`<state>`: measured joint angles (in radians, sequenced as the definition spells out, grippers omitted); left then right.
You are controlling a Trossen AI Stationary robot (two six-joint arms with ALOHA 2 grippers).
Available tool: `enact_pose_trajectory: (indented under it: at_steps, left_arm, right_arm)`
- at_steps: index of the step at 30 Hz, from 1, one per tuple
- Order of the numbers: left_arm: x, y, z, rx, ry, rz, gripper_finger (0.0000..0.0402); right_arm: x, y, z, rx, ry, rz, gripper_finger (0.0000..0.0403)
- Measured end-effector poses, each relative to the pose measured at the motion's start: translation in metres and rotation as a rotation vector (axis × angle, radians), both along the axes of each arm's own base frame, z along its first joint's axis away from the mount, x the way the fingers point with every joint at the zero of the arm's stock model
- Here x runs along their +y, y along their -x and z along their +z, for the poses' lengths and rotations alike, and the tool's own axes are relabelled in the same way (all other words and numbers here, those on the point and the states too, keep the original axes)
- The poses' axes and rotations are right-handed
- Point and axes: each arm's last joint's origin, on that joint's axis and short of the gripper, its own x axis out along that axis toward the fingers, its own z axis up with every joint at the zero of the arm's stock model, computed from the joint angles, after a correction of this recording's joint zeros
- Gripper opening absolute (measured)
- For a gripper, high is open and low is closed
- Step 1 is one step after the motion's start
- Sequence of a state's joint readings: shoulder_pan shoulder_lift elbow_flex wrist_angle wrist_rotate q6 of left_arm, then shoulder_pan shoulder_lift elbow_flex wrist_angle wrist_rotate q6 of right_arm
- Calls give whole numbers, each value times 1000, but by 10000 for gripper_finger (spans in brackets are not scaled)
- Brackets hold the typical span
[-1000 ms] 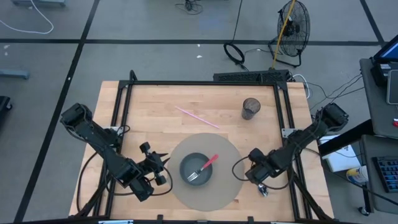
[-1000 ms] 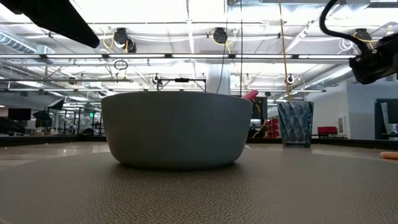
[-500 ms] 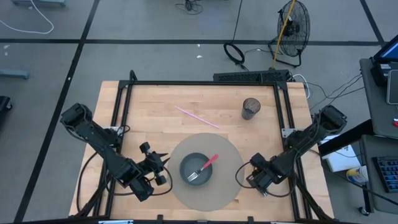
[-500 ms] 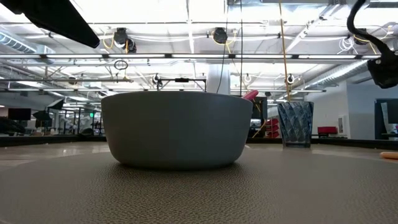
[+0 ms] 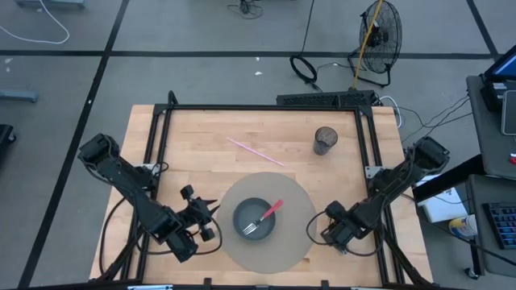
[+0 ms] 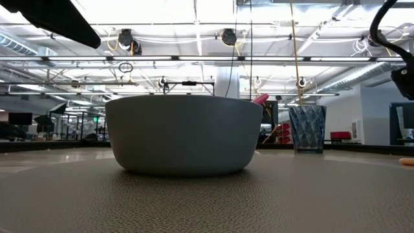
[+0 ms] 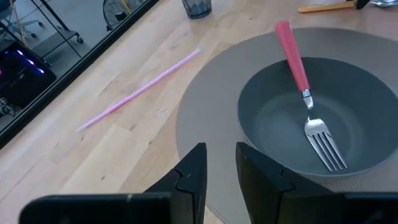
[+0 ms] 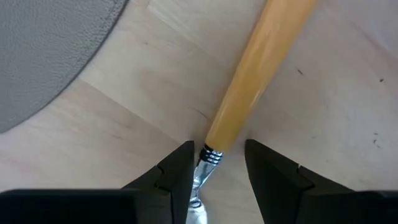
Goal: Pick & Place Utensil
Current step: Put the yellow spoon into the blue bowl on the brown placemat
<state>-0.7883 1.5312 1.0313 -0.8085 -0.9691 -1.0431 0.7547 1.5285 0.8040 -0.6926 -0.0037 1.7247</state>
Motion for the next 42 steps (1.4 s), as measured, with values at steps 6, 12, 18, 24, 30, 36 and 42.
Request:
enact_pose_trajectory:
  at_steps: [6, 12, 18, 24, 30, 36, 42]
  left_arm:
    - [0, 0, 0, -2, 2, 2, 90]
    - [0, 0, 0, -3, 4, 4, 90]
    - [0, 0, 0, -6, 6, 7, 90]
    - [0, 0, 0, -9, 10, 9, 90]
    - [0, 0, 0, -12, 14, 12, 90]
    - [0, 0, 0, -18, 23, 20, 90]
    - [0, 0, 0, -20, 25, 22, 90]
  right_arm:
    - [-4, 5, -10, -2, -2, -3, 141]
    - [-5, 5, -11, -10, 20, 21, 135]
    - [-6, 6, -11, -5, 31, 49, 89]
    - [-7, 6, -11, -9, 40, 88, 38]
    - [-7, 6, -12, -14, 59, 112, 36]
    - [-9, 8, -12, -6, 88, 121, 40]
    - [-11, 9, -12, -4, 116, 124, 33]
